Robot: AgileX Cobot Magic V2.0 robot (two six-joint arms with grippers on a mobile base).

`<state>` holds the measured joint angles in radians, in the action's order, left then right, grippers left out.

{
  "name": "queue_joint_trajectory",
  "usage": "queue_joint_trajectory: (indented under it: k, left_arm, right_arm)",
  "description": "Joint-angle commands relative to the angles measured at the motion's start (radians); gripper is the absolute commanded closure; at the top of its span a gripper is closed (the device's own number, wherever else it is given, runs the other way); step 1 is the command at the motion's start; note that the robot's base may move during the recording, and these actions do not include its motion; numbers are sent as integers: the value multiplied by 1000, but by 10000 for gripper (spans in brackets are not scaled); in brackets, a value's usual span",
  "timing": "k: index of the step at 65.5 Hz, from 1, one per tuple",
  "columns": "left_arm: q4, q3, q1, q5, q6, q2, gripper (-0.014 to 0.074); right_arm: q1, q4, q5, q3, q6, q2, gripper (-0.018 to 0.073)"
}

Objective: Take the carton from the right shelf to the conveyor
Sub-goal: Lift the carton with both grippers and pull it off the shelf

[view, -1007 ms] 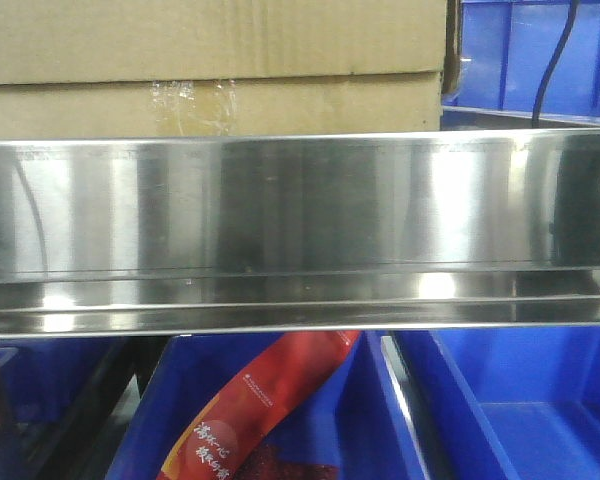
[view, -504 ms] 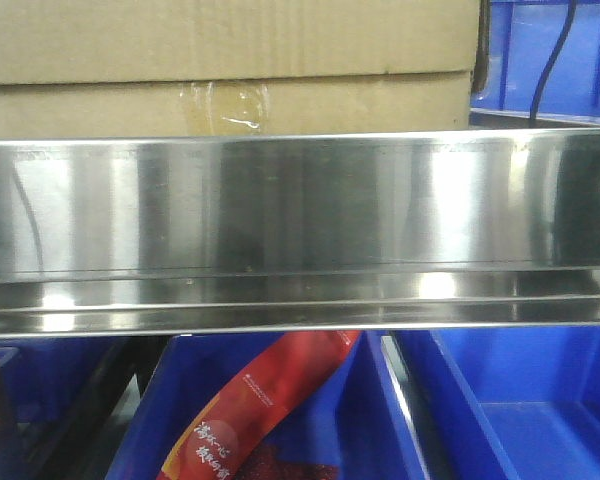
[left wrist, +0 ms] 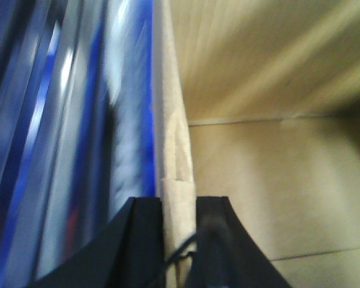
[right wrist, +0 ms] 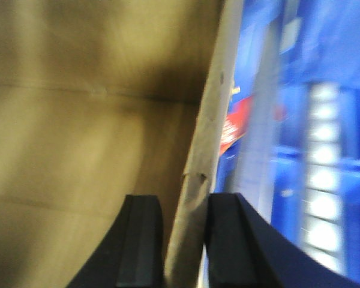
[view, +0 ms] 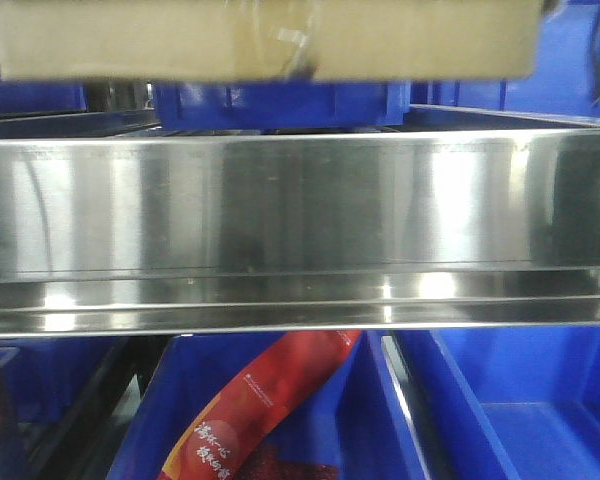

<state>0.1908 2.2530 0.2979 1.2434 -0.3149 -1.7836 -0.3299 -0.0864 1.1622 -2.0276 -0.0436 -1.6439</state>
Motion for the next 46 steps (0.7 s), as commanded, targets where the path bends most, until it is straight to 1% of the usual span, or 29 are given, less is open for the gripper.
queue_joint_trajectory:
  k: [1,6,12,17,20,25,34,41,46]
  left_arm:
    - [-9,18,48,-22,-3,40,613]
    - [3,13,91,-22,-5,61,613]
    - [46,-12,146,-22,-5,86,613]
    - [89,-70,187,-22,-15,115,613]
    - [94,-108,206,-22,-31,134,613]
    - [94,-185,232,-22,-35,173,613]
    - [99,-326,266,-22,-35,249,613]
    - [99,-431,273,-22,-38,319,613]
    - [108,-484,273,-22,-64,361,613]
  right_arm:
    - [6,25,56,-4,0,59,625]
    - [6,28,59,9,0,103,625]
    - [6,28,59,64,0,174,625]
    - [6,28,59,123,0,224,625]
    - [6,28,59,162,0,257,625]
    - [6,28,50,238,0,308,625]
    - [-14,20,16,353,0,391,625]
    - [-54,18,-10,408,0,433,625]
    - [-75,18,-22,423,0,442,625]
